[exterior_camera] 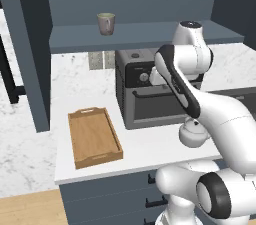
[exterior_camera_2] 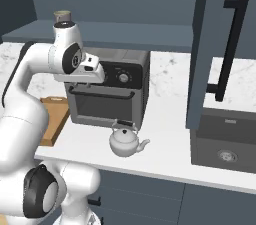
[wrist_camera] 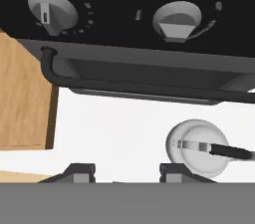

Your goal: Pick the kettle from the counter and place it on the tray. Then pick the mug from the cabinet and place it on the tray. Then close the cabinet doors.

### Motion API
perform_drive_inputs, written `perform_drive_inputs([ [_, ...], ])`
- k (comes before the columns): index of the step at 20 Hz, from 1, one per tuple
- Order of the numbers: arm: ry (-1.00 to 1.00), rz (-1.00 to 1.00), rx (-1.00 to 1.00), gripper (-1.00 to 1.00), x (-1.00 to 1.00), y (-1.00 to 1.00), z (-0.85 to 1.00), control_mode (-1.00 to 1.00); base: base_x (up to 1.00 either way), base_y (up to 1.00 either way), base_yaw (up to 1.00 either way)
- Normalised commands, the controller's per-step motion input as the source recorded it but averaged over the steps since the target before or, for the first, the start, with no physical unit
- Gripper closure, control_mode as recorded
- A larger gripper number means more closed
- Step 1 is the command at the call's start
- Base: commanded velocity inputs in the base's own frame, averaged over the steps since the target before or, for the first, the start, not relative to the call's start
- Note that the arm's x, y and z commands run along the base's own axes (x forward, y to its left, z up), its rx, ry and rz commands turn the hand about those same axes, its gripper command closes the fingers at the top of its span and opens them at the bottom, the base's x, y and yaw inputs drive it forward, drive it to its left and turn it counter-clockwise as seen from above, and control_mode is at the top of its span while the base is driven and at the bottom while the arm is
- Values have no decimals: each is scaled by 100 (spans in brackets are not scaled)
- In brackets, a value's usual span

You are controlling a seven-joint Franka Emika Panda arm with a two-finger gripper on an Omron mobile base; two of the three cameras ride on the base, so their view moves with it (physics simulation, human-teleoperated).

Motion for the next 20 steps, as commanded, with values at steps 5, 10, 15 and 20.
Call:
perform_drive_inputs([
  [5,-11,-1,0,-100,-19,-5,-10,-100,0,0,0],
  [10,-21,0,0,-100,-42,-45,-30,-100,0,0,0],
  [15,-5,3,0,-100,-4,-75,-21,-100,0,0,0],
  [20,4,6,0,-100,9,-66,-17,-100,0,0,0],
])
